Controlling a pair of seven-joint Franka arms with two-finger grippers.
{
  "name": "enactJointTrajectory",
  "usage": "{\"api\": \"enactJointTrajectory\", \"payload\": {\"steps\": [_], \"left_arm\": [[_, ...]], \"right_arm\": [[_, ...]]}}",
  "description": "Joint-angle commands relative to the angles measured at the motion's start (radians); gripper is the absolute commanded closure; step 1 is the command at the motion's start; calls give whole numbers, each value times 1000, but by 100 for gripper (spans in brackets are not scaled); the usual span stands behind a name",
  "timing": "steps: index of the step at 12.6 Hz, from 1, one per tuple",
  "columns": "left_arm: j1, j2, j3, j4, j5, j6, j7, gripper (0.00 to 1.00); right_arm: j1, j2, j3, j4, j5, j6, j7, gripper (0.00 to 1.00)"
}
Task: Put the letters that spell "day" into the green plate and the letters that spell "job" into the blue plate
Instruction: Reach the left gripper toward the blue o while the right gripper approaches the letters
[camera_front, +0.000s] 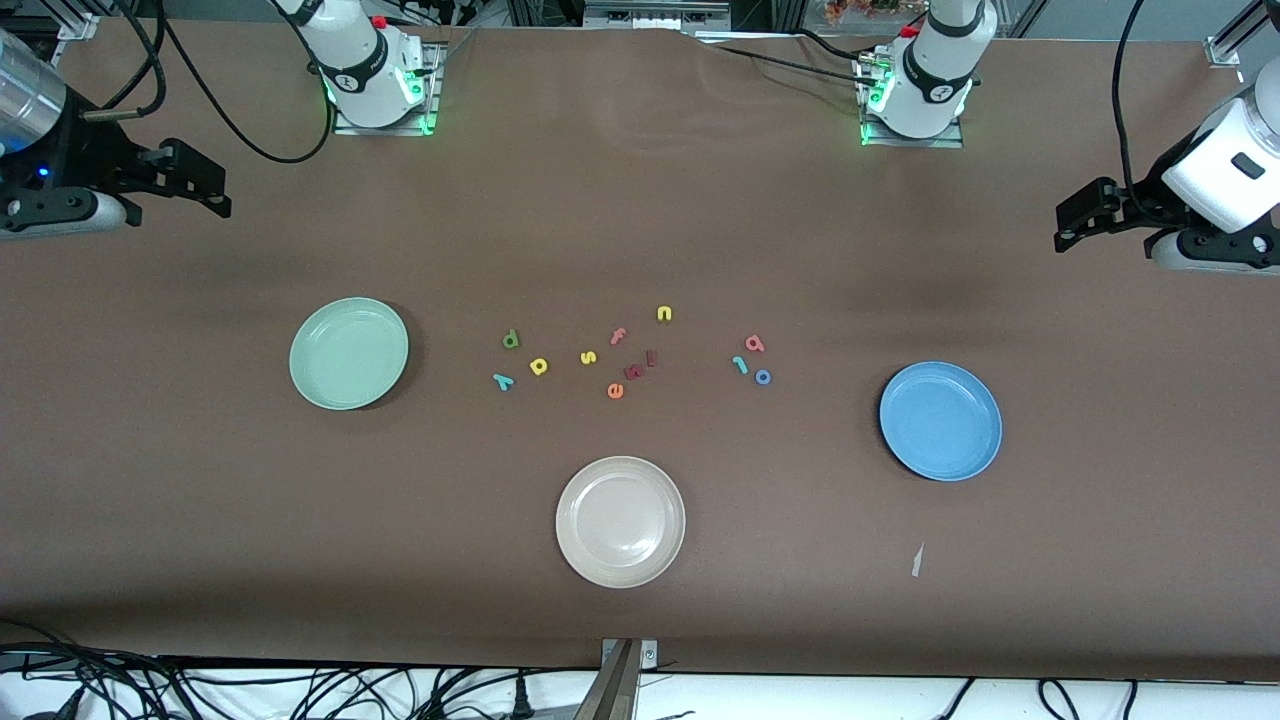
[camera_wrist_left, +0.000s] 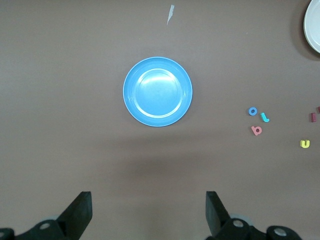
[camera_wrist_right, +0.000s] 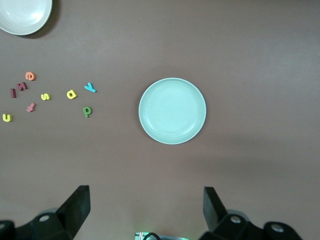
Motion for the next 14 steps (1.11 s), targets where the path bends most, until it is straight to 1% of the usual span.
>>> {"api": "enactJointTrajectory", "payload": {"steps": [1, 3, 5, 7, 8, 9, 11, 12, 13, 14], "left_arm": [[3, 17, -1, 29, -14, -6, 22, 0], [-7, 26, -2, 30, -12, -6, 11, 0], [-11, 29, -5, 29, -15, -6, 10, 0], [-34, 93, -24, 30, -8, -8, 11, 0], [-45, 107, -25, 30, -3, -6, 10, 0], [-50, 144, -25, 30, -14, -6, 13, 0], [-51, 219, -33, 52, -28, -6, 21, 0], [-51, 262, -36, 76, -32, -6, 19, 0], [-57, 297, -45, 87, -31, -5, 8, 0], [-80, 328, -48, 90, -28, 26, 2, 0]], "right_arm": [[20, 48, 3, 25, 17, 14, 16, 0], [32, 93, 4, 40, 43, 61, 43, 0], [73, 168, 9, 114, 52, 71, 91, 0], [119, 231, 9, 160, 50, 79, 140, 0], [145, 261, 11, 172, 49, 101, 163, 0], [188, 272, 9, 172, 43, 135, 196, 0], [252, 333, 6, 194, 37, 167, 241, 0], [301, 348, -3, 191, 21, 215, 249, 0], [337, 374, -6, 191, -15, 238, 264, 0], [340, 405, -5, 189, -25, 246, 276, 0]]}}
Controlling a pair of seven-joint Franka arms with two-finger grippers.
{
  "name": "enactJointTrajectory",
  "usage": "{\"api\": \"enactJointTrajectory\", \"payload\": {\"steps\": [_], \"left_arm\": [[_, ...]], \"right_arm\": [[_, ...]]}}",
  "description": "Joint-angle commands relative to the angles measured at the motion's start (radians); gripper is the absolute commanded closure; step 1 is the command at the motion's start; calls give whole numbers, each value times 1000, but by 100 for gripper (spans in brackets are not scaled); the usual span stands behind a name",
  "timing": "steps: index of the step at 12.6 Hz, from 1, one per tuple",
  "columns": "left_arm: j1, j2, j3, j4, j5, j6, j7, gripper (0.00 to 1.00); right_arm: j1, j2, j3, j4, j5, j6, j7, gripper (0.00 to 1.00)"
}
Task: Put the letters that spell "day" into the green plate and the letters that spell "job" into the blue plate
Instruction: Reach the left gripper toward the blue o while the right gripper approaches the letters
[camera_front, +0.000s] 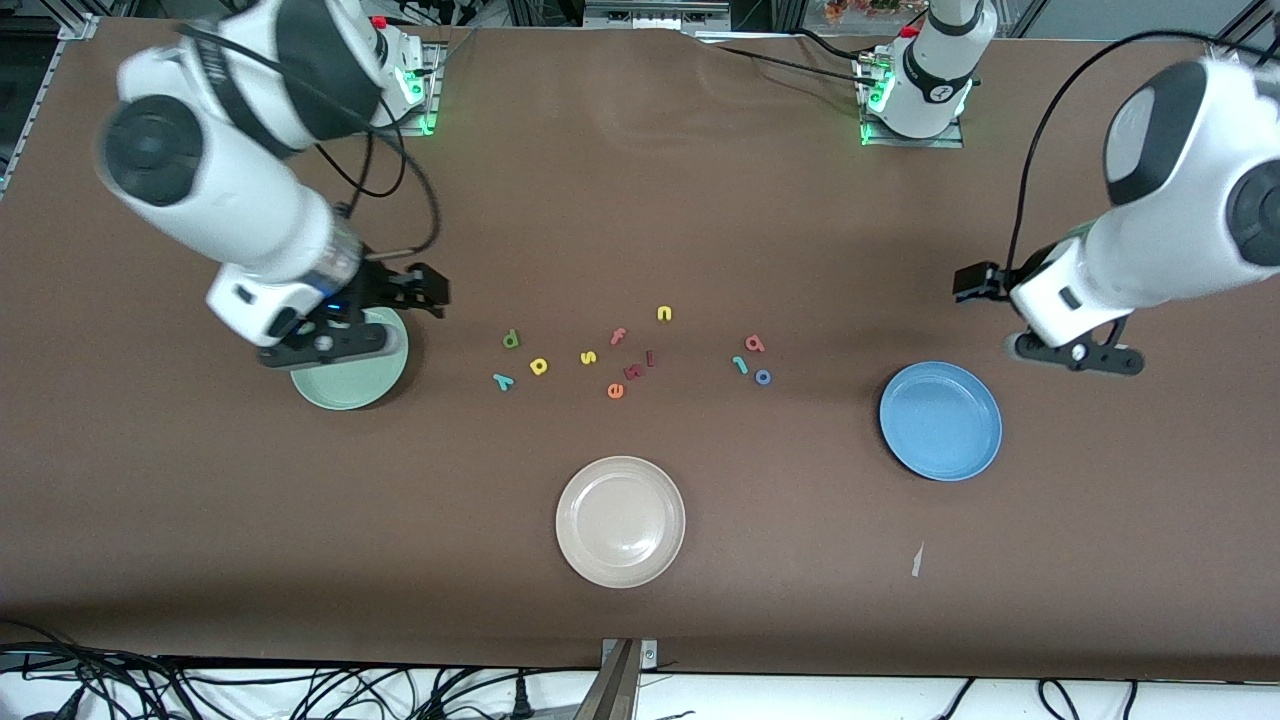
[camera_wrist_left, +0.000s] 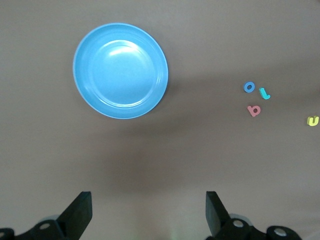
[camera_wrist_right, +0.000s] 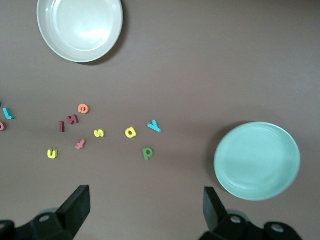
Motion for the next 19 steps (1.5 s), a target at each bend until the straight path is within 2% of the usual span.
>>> {"api": "enactJointTrajectory", "payload": {"steps": [1, 2, 5, 8, 10, 13, 15, 16, 18, 19], "left_arm": [[-46, 90, -7, 64, -14, 70, -39, 0], [-58, 108, -8, 61, -15, 126, -114, 0], [-138, 217, -8, 61, -12, 263, -379, 0], [-227, 320, -7, 57, -3, 384, -638, 0], [-258, 358, -8, 52, -15, 438, -743, 0], [-322, 421, -11, 40, -17, 493, -918, 0], [-348, 424, -10, 8, -15, 520, -941, 0], [-345, 435, -10, -2, -14, 536, -940, 5], [-345, 441, -10, -40, -17, 610, -938, 32], [-342, 443, -11, -57, -15, 628, -937, 40]], "right_arm": [[42, 80, -14, 21, -34, 64, 18, 0], [73, 71, -14, -62, -40, 150, 25, 0], [68, -4, -10, -337, -43, 406, 18, 0], [67, -38, -6, -515, -51, 518, 22, 0], [68, -39, -2, -600, -98, 607, 27, 0], [91, 37, -2, -600, -111, 666, 44, 0], [102, 91, -2, -594, -109, 725, 44, 0], [110, 127, -5, -580, -109, 765, 44, 0], [111, 187, -11, -536, -109, 810, 35, 0], [111, 200, -23, -519, -109, 812, 27, 0]]}}
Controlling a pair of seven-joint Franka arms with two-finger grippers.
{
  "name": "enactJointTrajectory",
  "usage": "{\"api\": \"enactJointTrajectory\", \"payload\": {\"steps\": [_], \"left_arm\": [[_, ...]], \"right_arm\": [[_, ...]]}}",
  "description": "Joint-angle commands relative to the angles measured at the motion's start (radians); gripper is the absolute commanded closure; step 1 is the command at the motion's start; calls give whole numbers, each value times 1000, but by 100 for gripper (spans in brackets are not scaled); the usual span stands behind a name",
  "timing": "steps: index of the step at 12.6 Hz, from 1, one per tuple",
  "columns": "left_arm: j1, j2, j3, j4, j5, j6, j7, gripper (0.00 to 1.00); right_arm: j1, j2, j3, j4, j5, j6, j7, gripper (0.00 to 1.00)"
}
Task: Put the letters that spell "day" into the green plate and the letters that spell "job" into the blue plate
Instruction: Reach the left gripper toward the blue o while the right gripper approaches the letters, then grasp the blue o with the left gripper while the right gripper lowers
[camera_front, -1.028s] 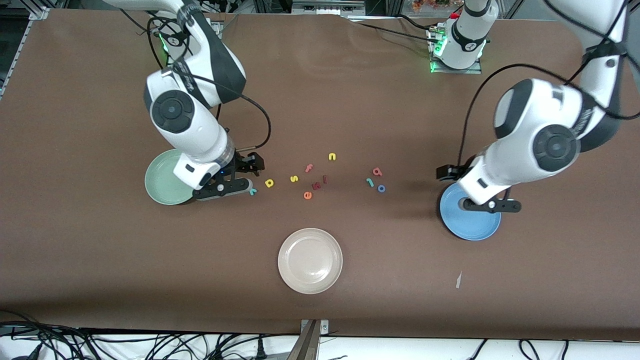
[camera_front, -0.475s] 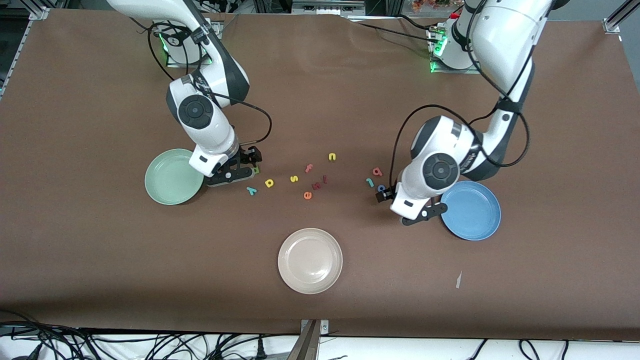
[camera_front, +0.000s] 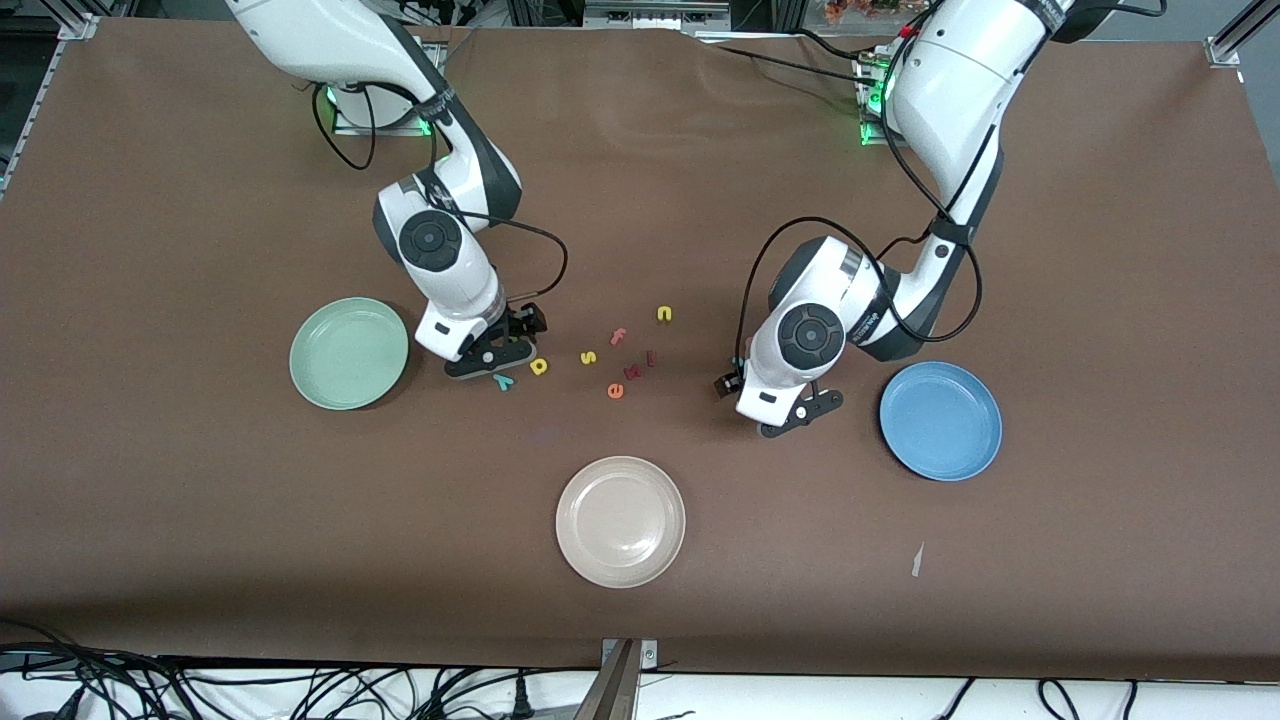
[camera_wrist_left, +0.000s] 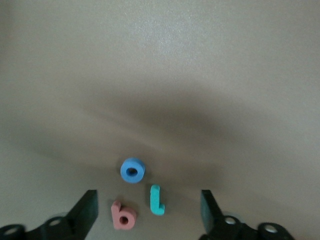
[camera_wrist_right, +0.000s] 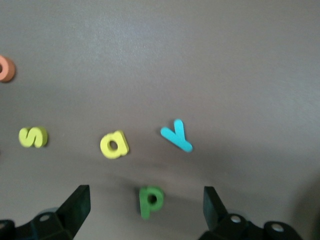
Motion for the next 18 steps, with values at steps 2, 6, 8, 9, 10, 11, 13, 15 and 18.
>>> {"api": "enactJointTrajectory", "payload": {"steps": [2, 6, 8, 9, 10, 11, 13, 15, 18], "left_arm": [[2, 4, 7, -48, -12, 50, -3, 46], [2, 22, 7, -48, -12, 52, -3, 50], [4, 24, 7, -51, -9, 52, -3, 50], [2, 25, 7, -54, -9, 52, -3, 50], [4, 24, 7, -57, -9, 50, -3, 50], [6, 24, 7, -65, -8, 52, -4, 50], [6, 24, 7, -65, -9, 52, -4, 54], [13, 31, 7, -65, -14, 53, -7, 61], [15, 33, 7, -65, -14, 55, -7, 89]], "right_arm": [[5, 48, -47, 84, -17, 12, -38, 0], [8, 95, -78, 101, -13, 18, -73, 0], [19, 100, -78, 101, -5, 19, -70, 0], [19, 103, -78, 99, -5, 21, -70, 0], [22, 105, -78, 99, -5, 21, -70, 0], [23, 111, -78, 99, -5, 24, -70, 0], [26, 120, -78, 101, -5, 36, -69, 0], [34, 128, -79, 101, -5, 38, -69, 1], [40, 138, -79, 99, -5, 56, -69, 8]]}}
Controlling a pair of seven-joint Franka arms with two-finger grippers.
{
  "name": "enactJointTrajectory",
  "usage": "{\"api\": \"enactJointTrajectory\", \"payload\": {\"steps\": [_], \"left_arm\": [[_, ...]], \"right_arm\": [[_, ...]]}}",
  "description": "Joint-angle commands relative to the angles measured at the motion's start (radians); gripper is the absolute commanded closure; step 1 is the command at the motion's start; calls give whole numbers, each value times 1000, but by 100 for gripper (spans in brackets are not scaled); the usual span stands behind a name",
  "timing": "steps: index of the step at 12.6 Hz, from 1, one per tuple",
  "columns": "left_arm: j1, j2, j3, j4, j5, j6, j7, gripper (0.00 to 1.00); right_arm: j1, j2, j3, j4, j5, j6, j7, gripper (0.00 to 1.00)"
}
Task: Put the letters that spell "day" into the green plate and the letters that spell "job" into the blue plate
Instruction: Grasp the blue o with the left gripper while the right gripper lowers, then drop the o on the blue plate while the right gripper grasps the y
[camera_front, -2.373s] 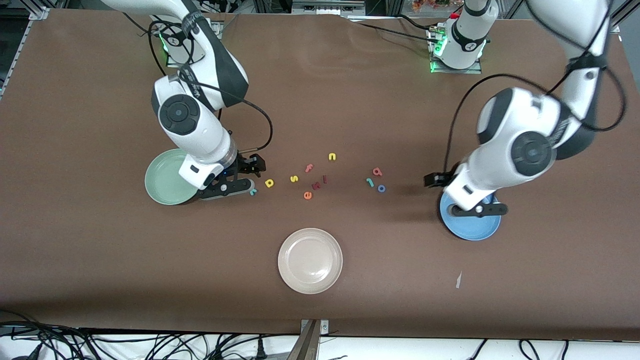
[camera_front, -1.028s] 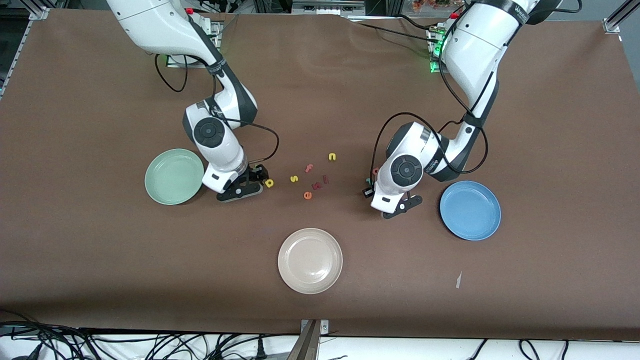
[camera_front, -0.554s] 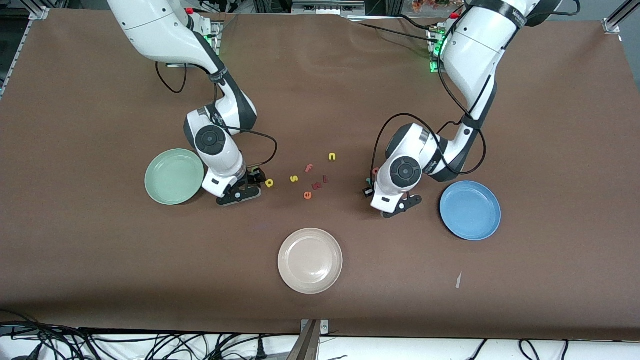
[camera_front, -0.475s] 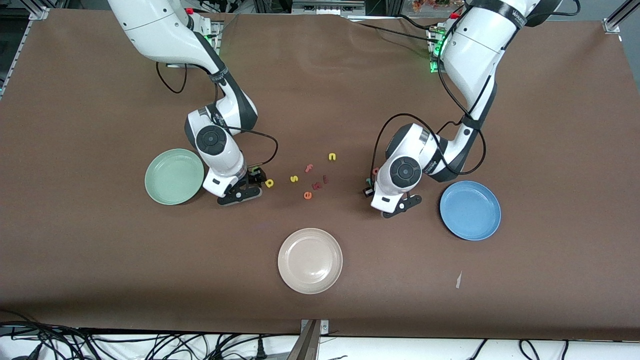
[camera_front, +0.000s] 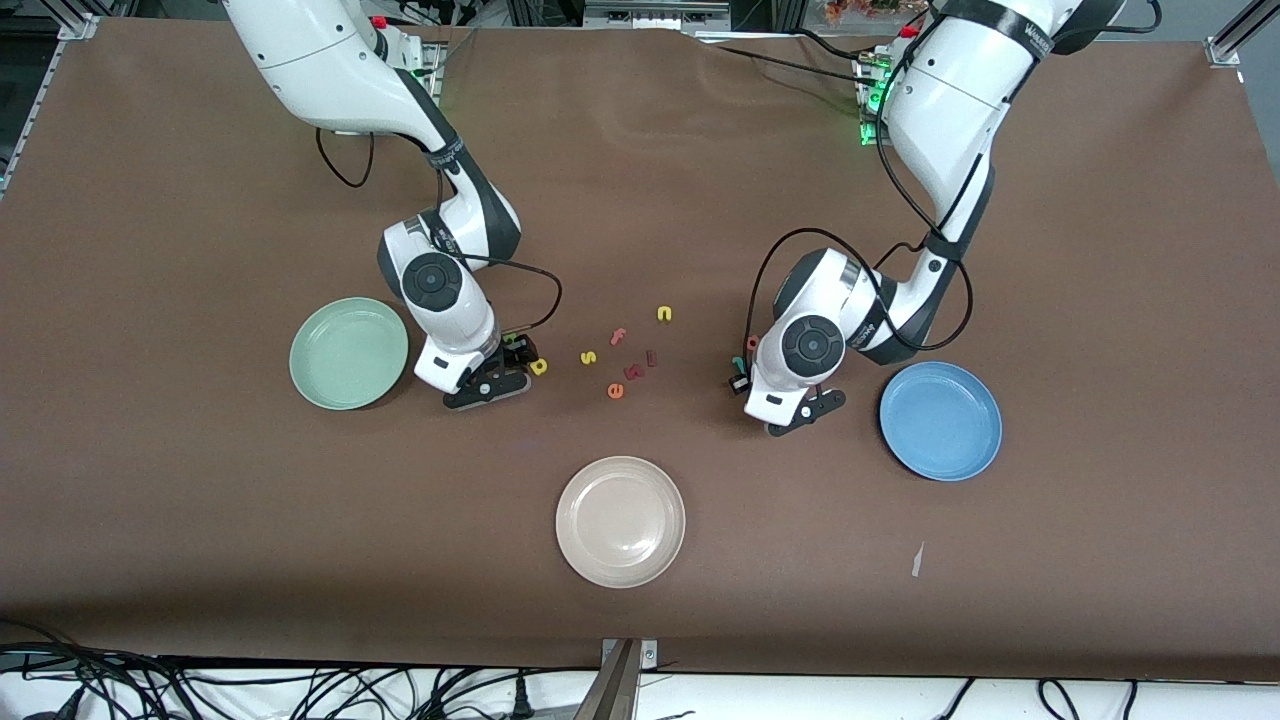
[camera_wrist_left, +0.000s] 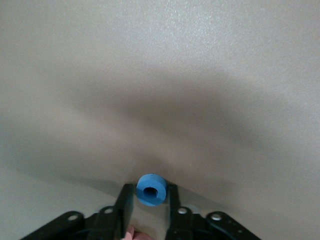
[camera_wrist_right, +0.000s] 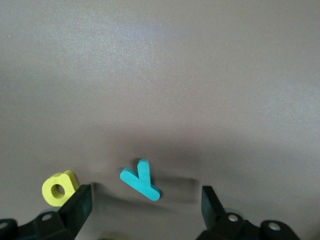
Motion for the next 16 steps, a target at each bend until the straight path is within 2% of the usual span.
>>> {"api": "enactJointTrajectory", "payload": {"steps": [1, 3, 5, 8, 11, 14, 16], "left_arm": [[6, 6, 0, -11, -15, 19, -5, 91], [9, 0, 0, -8, -15, 19, -3, 91], [15, -13, 0, 4, 0, 10, 3, 97], [46, -62, 6, 7, 0, -53, 67, 95], [112, -118, 8, 13, 0, -128, 221, 96], [208, -134, 8, 61, 2, -226, 402, 96], [259, -135, 9, 66, 5, -243, 533, 96]], "right_arm": [[11, 25, -4, 18, 0, 26, -1, 12], [13, 25, -7, 18, 5, 26, 12, 19], [13, 25, -8, 20, 5, 26, 16, 23], [13, 23, -13, 20, 3, 25, 12, 33], [13, 23, -15, 17, 3, 23, 6, 42], [15, 23, -15, 16, 3, 22, 6, 46], [13, 23, -15, 15, 2, 22, 6, 48]]}}
